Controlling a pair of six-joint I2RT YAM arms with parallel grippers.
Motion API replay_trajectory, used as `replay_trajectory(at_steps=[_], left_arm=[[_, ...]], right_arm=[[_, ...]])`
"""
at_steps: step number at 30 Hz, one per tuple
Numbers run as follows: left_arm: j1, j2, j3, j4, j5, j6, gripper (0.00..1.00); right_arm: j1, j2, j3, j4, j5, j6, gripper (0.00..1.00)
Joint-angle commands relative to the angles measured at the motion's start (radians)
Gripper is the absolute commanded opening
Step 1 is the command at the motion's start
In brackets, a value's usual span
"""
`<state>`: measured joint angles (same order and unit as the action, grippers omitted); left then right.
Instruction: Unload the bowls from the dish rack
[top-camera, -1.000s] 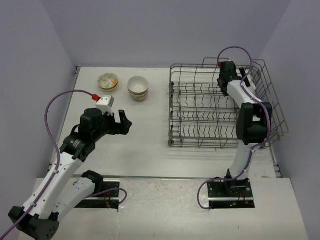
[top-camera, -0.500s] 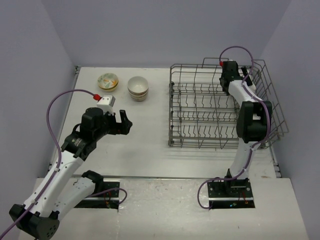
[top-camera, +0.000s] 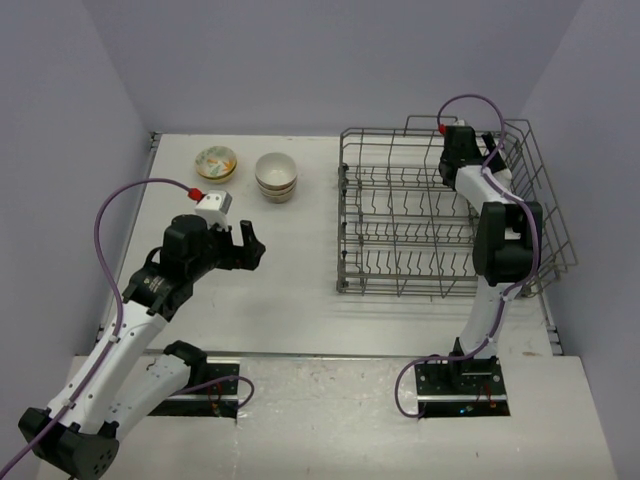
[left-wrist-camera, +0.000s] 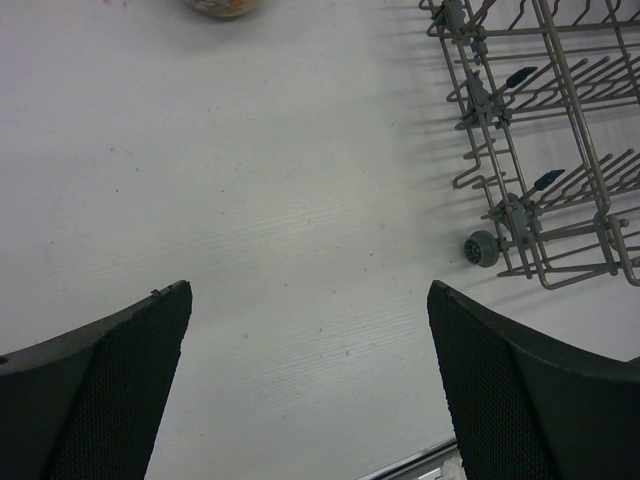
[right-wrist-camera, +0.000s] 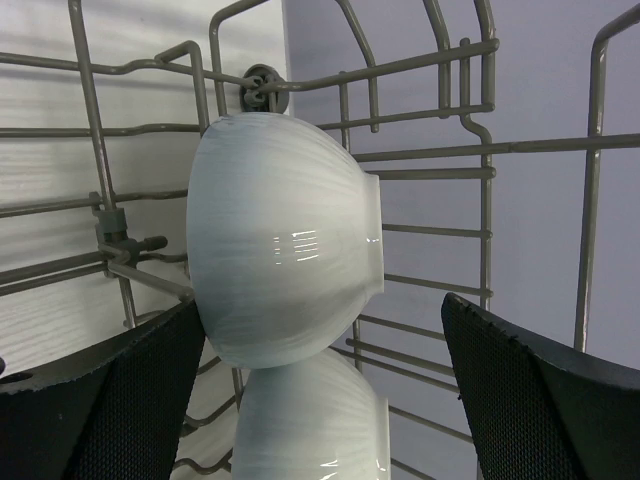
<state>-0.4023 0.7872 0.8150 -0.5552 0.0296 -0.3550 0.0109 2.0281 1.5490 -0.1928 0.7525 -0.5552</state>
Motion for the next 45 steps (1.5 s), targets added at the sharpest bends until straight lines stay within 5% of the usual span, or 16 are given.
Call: replay_trajectory(at_steps=[1,23,38,45], left_arm=[[-0.009,0.001,0.004,0.041,0.018,0.022,1.00],[-0.026,-0.003,0.003,0.043,0.024,0.024,1.00],[-0.032,-0.005,0.000,0.046,0.035,0.027,1.00],[-0.036,-0.005,0.000,0.048,0.041,0.027,1.00]], right_arm=[[-0.006,-0.020,-0.009,0.078,0.051,-0.031,0.98],[-0.049,-0.017,-0.050,0.174,0.082,-0.078,0.87],[-0.052,0.011,-0.079,0.289,0.111,-0.143,0.51],[-0.048,-0.003,-0.115,0.415,0.146,-0.209,0.48]])
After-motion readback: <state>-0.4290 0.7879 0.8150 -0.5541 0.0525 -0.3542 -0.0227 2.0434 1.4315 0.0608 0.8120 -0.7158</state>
